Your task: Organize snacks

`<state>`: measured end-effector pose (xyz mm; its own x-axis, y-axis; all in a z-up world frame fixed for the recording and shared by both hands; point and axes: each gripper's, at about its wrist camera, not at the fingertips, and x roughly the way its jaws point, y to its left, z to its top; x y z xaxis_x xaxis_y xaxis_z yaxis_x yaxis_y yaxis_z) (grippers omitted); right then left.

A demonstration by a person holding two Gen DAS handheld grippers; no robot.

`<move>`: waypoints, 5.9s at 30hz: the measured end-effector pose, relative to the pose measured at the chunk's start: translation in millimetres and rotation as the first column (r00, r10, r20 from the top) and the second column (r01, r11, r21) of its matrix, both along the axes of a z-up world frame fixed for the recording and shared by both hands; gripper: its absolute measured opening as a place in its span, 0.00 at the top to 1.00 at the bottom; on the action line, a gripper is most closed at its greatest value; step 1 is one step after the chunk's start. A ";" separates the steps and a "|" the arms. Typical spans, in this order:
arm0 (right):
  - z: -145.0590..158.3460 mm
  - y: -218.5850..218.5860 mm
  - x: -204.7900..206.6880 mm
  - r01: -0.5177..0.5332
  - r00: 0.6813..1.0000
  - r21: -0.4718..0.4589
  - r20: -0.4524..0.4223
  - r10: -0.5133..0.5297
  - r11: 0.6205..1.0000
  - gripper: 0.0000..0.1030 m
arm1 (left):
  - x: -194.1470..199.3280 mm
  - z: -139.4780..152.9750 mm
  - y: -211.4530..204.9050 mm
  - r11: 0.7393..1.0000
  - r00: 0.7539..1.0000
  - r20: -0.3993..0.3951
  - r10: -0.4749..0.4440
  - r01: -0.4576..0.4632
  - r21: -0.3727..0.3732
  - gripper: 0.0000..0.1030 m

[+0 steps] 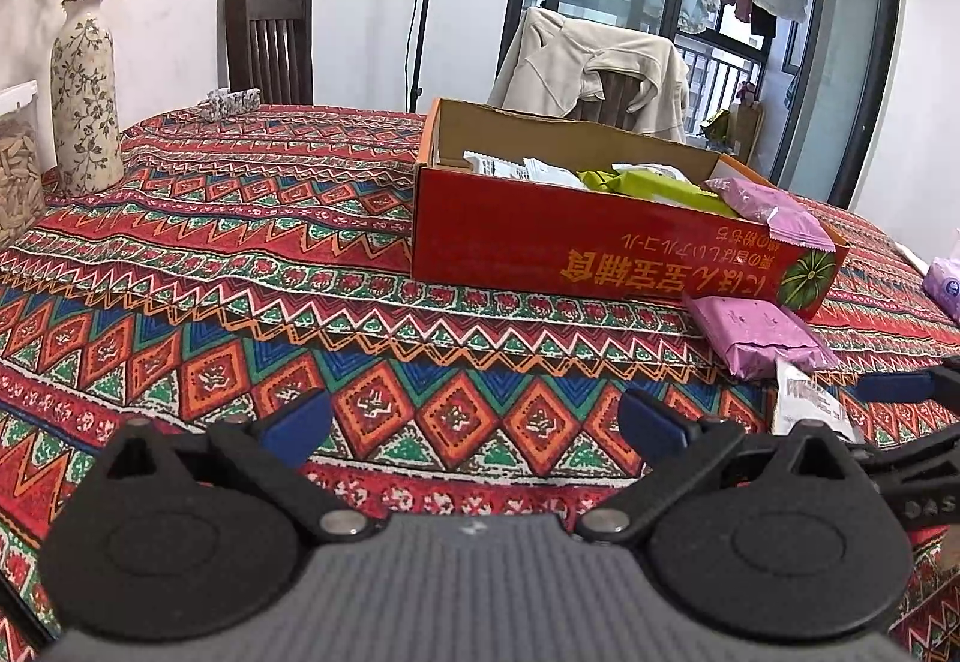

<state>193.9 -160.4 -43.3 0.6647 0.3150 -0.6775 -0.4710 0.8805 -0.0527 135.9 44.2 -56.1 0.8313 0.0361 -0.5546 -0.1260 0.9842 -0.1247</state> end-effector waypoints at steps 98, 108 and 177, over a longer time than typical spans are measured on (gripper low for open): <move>68.1 -85.5 45.7 0.176 0.943 0.239 0.239 -0.234 0.955 0.60 | 87.4 73.8 -65.5 0.998 0.999 0.045 0.004 -0.007 0.057 0.22; 96.7 -26.7 118.5 0.137 0.953 0.225 0.234 -0.190 0.965 0.60 | 147.4 93.6 -48.0 0.994 0.994 0.106 0.026 -0.037 0.104 0.22; 41.4 -61.3 -89.6 0.176 0.973 0.301 0.089 -0.211 0.937 0.00 | -84.4 41.5 -39.2 0.996 0.982 0.165 -0.087 0.083 0.031 0.00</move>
